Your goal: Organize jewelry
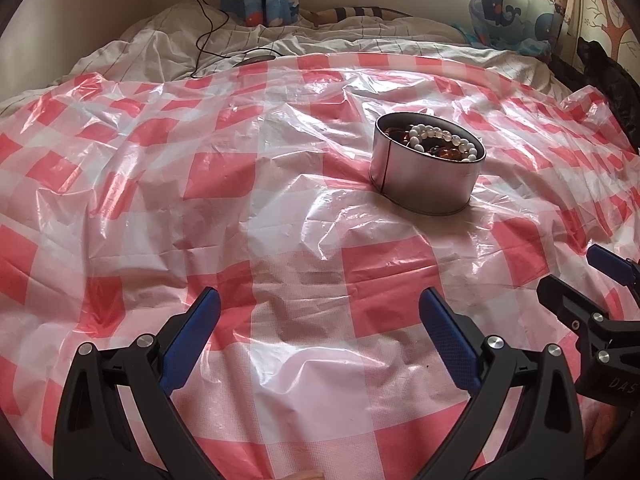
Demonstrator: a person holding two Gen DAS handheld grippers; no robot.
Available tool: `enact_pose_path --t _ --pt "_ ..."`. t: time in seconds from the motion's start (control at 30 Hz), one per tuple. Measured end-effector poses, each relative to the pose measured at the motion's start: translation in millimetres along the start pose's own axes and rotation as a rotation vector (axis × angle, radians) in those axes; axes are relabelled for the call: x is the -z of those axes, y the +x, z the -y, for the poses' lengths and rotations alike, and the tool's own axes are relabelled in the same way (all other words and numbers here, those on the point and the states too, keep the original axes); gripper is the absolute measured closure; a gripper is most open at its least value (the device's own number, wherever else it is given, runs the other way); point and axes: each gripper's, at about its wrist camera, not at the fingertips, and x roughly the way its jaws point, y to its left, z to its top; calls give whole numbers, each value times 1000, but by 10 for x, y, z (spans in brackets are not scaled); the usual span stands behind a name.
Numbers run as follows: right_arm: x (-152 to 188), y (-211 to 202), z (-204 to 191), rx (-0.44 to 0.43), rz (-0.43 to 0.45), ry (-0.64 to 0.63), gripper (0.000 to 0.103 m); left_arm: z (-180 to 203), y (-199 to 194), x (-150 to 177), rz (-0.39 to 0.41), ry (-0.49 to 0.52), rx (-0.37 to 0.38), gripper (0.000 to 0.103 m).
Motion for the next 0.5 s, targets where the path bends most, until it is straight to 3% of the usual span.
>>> enact_pose_path --t 0.5 --pt "-11 22 -16 0 -13 -3 10 7 16 -4 -15 -7 -3 8"
